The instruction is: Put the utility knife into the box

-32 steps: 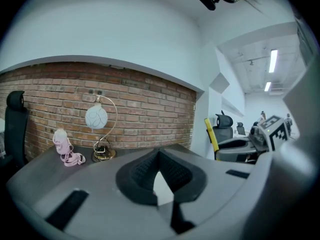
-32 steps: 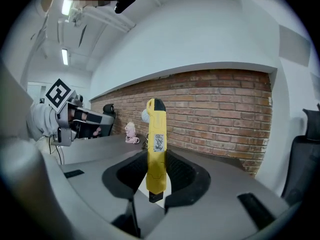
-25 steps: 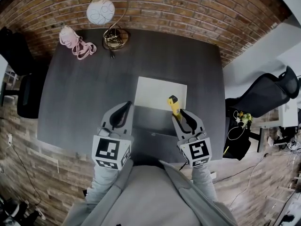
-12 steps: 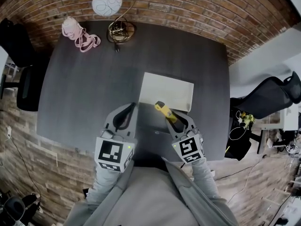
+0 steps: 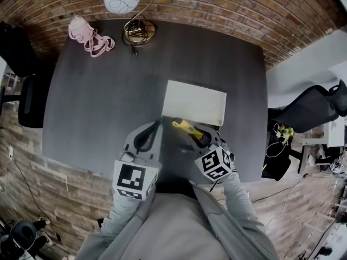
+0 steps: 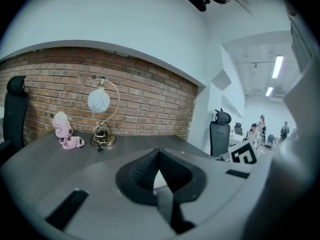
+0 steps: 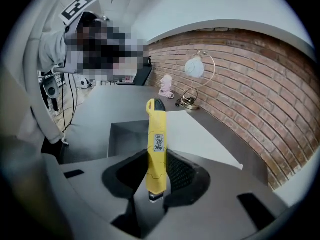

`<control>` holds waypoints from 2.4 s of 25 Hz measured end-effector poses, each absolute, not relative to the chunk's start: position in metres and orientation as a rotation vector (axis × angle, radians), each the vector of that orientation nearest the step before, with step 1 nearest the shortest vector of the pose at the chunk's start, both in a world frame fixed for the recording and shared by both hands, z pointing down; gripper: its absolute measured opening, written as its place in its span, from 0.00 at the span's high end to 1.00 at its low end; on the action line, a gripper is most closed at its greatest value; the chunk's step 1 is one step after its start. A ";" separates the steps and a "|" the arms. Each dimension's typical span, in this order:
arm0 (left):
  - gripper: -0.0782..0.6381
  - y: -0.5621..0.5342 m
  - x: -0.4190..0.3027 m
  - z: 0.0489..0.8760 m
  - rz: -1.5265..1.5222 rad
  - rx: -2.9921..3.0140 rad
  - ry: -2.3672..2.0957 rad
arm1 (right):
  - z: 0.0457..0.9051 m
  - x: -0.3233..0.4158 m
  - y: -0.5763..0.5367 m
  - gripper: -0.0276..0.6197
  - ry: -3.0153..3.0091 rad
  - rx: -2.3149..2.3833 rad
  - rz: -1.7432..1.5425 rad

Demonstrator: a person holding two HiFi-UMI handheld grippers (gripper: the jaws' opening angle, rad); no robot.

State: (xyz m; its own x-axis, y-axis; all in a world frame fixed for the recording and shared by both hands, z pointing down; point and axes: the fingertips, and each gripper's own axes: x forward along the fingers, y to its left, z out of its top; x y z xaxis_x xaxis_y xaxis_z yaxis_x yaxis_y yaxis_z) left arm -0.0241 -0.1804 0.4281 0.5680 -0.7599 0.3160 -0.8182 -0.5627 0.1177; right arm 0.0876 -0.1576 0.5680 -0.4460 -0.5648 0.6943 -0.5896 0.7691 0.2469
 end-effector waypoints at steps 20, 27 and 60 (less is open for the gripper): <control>0.86 -0.174 -0.042 0.444 0.353 2.501 -1.327 | 0.631 0.085 -0.156 0.76 -1.948 0.558 0.032; 0.86 -0.171 -0.045 0.443 0.344 2.492 -1.345 | 0.641 0.085 -0.157 0.76 -1.916 0.520 0.035; 0.86 -0.171 -0.047 0.432 0.316 2.489 -1.394 | 0.649 0.088 -0.159 0.76 -1.913 0.493 0.132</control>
State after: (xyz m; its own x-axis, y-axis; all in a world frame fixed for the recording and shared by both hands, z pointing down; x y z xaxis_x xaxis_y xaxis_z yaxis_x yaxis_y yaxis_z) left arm -0.0472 -0.1705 0.4324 0.5133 -0.7973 0.3176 -0.8563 -0.5006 0.1273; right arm 0.0876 -0.1589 0.6489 -0.3115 -0.2754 0.9095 -0.3972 0.9072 0.1386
